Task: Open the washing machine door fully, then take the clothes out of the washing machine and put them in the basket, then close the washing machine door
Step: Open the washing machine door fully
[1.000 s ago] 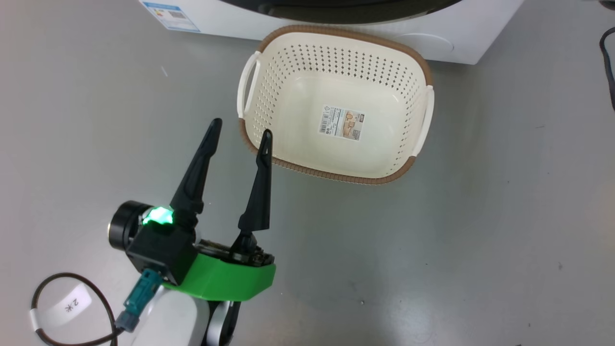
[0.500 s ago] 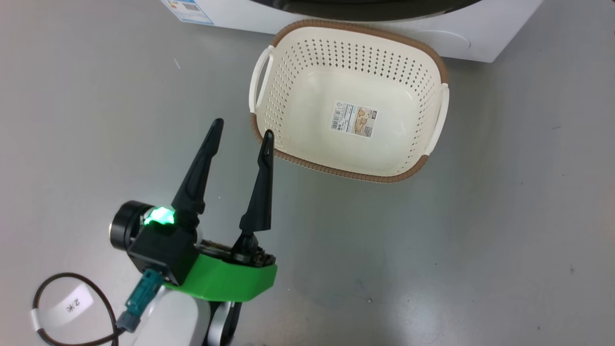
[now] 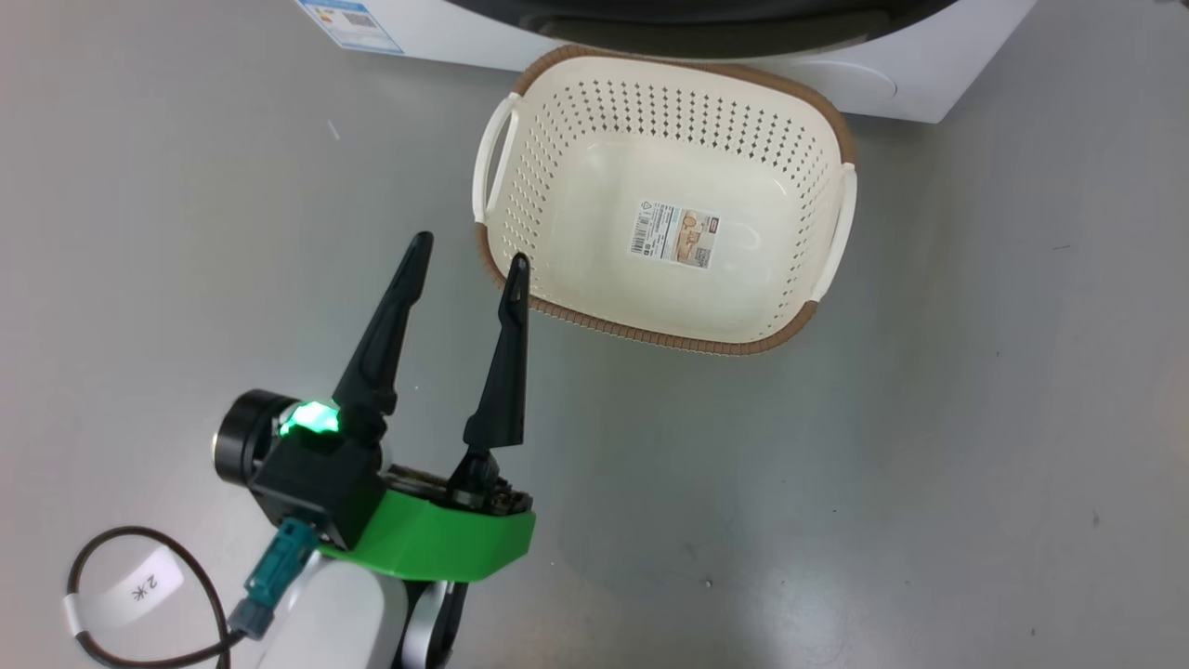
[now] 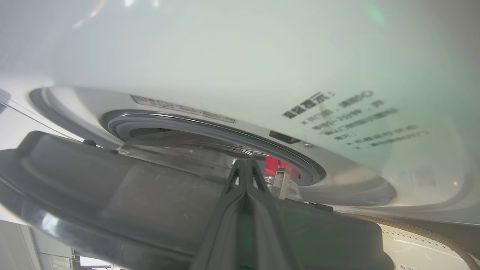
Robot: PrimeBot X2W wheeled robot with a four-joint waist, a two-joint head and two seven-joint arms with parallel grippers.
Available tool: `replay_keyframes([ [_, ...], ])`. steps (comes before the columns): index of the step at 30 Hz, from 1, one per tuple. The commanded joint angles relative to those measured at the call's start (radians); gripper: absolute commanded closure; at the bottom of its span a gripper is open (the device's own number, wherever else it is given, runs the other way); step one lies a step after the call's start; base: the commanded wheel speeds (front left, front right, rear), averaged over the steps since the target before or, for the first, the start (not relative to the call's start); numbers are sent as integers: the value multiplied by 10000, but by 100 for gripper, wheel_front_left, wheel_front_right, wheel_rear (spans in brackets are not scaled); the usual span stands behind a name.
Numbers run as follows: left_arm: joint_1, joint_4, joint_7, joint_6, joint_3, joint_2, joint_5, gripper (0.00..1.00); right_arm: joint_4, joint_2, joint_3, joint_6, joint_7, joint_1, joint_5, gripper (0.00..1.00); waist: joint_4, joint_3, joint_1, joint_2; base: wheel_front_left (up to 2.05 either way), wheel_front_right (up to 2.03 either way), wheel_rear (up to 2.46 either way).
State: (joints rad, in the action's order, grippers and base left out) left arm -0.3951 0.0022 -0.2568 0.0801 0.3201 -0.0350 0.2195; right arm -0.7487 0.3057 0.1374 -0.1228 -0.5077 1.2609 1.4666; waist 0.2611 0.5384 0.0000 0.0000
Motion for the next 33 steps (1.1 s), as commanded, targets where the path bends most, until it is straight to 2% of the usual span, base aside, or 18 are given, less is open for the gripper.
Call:
replay_keyframes([
  [1,-38,-206,-49,90,-291,-152,60,0,421,-313,107,-79,-154,-183,159,100,-15,-26,0,0,0,0,0],
  [10,-23,-62,-49,87,-345,-152,107,0,747,-278,93,-79,-368,-848,391,100,-65,-270,0,0,0,0,0],
  [33,541,-148,-49,92,-851,-152,-42,0,1534,-713,264,-79,-476,-2483,722,100,-226,-1385,0,0,0,0,0],
])
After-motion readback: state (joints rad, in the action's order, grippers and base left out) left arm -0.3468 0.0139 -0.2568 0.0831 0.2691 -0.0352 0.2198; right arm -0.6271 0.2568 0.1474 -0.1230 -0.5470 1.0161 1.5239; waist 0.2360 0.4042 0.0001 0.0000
